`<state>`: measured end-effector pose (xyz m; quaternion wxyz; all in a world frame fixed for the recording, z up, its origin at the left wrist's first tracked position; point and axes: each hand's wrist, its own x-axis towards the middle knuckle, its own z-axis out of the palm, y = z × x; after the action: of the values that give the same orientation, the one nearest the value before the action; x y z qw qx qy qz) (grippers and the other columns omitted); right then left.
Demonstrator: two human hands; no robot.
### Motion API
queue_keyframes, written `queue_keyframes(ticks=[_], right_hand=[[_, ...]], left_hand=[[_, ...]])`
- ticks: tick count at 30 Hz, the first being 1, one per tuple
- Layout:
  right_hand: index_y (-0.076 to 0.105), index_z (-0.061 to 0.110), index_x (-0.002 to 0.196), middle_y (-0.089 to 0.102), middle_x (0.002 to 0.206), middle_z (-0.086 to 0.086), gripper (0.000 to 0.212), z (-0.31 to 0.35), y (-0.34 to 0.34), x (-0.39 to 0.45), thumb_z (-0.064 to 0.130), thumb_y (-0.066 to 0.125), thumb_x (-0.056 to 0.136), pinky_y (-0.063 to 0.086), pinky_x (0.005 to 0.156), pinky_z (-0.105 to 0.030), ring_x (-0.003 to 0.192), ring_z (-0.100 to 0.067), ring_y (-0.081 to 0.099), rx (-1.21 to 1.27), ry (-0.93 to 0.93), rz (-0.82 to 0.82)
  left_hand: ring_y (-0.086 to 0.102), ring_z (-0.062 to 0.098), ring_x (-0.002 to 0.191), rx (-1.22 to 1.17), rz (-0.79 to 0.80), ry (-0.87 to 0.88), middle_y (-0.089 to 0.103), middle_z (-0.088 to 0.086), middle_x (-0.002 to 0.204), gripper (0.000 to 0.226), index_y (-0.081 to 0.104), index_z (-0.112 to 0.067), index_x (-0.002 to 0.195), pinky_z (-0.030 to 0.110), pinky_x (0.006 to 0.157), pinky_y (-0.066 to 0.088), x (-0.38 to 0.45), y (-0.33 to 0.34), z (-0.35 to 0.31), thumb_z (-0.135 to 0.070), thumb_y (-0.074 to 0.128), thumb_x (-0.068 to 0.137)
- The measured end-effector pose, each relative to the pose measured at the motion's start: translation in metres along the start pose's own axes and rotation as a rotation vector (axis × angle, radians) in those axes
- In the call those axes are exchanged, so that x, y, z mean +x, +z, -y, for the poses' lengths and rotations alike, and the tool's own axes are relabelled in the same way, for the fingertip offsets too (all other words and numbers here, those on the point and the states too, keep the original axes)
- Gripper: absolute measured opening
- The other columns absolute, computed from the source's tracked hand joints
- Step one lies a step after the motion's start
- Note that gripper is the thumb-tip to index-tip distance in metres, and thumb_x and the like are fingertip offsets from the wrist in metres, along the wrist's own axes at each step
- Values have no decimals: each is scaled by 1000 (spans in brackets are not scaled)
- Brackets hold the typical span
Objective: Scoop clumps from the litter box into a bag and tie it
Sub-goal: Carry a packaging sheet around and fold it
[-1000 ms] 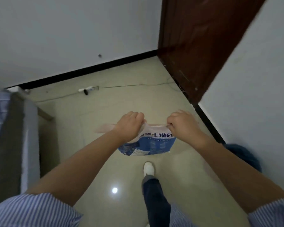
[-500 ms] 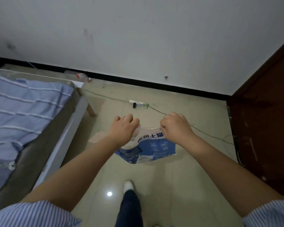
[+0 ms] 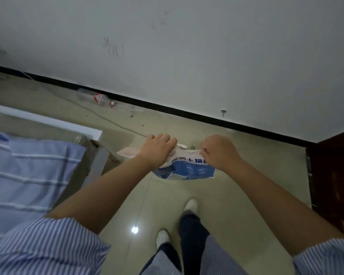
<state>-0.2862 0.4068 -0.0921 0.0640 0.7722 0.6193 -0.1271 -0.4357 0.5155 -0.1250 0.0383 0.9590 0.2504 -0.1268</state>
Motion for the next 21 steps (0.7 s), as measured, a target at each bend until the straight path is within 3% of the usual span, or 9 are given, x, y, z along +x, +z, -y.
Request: queue_keyframes(ticks=[3, 6, 9, 13, 15, 18, 21], right_hand=[[63, 4, 100, 63, 106, -12, 22, -28, 13, 73, 11, 44, 92, 35, 67, -29, 91, -25, 55, 68, 21, 41], [60, 4, 106, 61, 111, -13, 22, -55, 30, 147, 10, 44, 92, 27, 64, -25, 96, -26, 56, 133, 19, 127], [60, 3, 111, 60, 114, -16, 27, -78, 45, 215, 13, 41, 95, 30, 59, -25, 93, -23, 55, 270, 40, 194], [64, 1, 108, 64, 113, -16, 27, -94, 70, 289, 12, 44, 95, 43, 79, -30, 100, -27, 59, 489, 179, 231], [65, -1, 99, 65, 107, -18, 23, -96, 89, 321, 11, 45, 93, 42, 73, -31, 95, -28, 60, 551, 243, 260], [63, 0, 101, 64, 109, -16, 24, -95, 121, 366, 9, 43, 93, 39, 70, -28, 97, -27, 59, 612, 274, 335], [68, 0, 92, 69, 94, -16, 20, -97, 147, 410, 2, 49, 87, 45, 69, -26, 84, -24, 66, 573, 257, 167]], left_hand=[[43, 22, 117, 51, 70, 49, 46, 4, 128, 31, 39, -14, 126, 32, 93, 30, 72, 0, 36, -20, 35, 96], [45, 22, 116, 58, 173, 78, 48, 4, 127, 31, 41, -14, 125, 31, 95, 30, 143, 6, 71, -18, 41, 94], [46, 22, 116, 55, 263, 117, 50, 4, 127, 29, 42, -16, 123, 31, 96, 30, 212, 14, 102, -18, 40, 95], [47, 21, 117, 58, 298, 158, 50, 4, 127, 32, 42, -16, 124, 31, 93, 32, 287, 33, 143, -10, 41, 94], [45, 21, 119, 85, 342, 212, 48, 3, 131, 37, 40, -17, 127, 31, 95, 31, 319, 49, 166, -7, 43, 92], [43, 20, 121, 123, 401, 298, 45, 1, 133, 39, 39, -18, 128, 31, 97, 30, 363, 78, 199, -5, 42, 92], [44, 21, 120, 132, 405, 317, 47, 1, 132, 33, 40, -19, 128, 31, 96, 31, 409, 108, 227, -11, 41, 96]])
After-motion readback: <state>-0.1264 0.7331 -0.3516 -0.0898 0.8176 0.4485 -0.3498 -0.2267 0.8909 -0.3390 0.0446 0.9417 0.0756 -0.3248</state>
